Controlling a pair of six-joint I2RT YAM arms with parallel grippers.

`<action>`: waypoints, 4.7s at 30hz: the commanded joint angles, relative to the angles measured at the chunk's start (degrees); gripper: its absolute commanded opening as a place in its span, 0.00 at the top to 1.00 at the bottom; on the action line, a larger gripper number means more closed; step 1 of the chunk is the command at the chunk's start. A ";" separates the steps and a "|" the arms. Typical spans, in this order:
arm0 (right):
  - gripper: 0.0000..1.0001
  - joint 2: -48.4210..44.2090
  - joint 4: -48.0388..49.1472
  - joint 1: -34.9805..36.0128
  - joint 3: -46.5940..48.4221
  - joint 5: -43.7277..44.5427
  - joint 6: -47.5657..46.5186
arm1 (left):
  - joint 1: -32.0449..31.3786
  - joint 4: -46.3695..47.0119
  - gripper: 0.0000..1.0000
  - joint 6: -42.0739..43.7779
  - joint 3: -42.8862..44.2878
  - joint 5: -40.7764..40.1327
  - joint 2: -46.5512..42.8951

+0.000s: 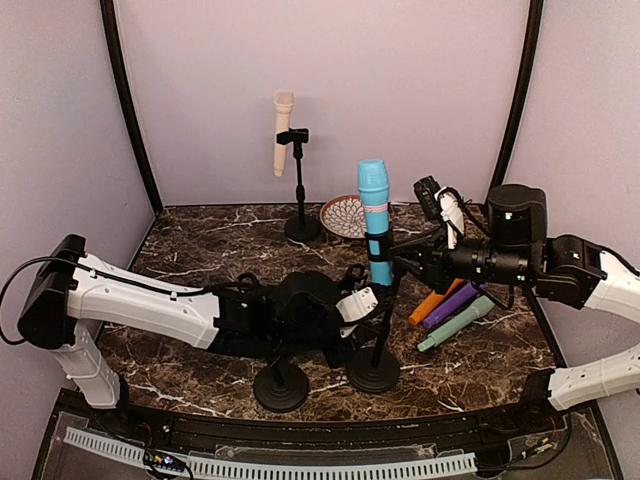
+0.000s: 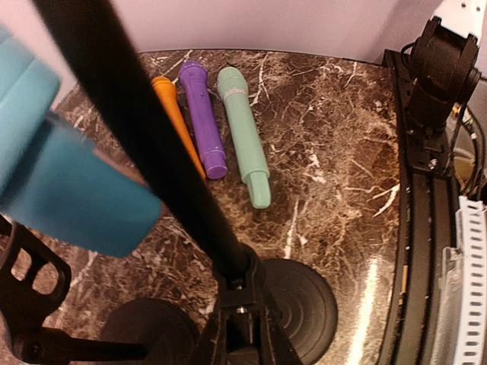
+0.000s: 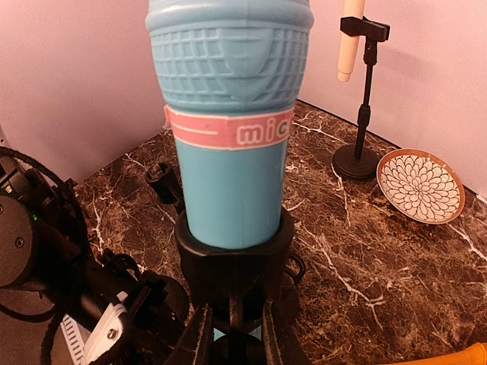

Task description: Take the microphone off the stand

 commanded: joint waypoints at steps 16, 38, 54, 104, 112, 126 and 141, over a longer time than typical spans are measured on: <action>1.00 -2.55 9.17 0.39 -0.11 -4.90 0.12 | 7.40 5.28 0.94 -37.76 -3.99 30.73 -3.00; 1.00 -4.30 12.86 0.56 -3.86 -10.23 -0.77 | 7.95 15.75 0.84 -45.69 -8.85 33.10 -4.07; 1.00 -5.42 13.71 0.74 -5.32 -8.33 -1.18 | 4.90 3.67 0.47 -8.93 -9.68 21.26 -15.57; 1.00 -4.97 14.31 0.75 -4.57 -8.59 -1.24 | -9.67 15.34 0.53 45.47 -4.46 -23.28 2.16; 1.00 -5.06 14.44 0.74 -4.58 -8.83 -1.11 | -8.89 14.75 0.52 44.79 -4.59 -23.48 2.53; 1.00 -5.08 14.39 0.76 -4.49 -8.57 -1.11 | -7.89 6.29 0.75 35.49 -1.88 -18.36 1.36; 1.00 -4.35 13.77 0.76 -4.22 -8.72 -1.12 | 0.34 -10.46 0.83 5.93 2.57 8.05 -2.14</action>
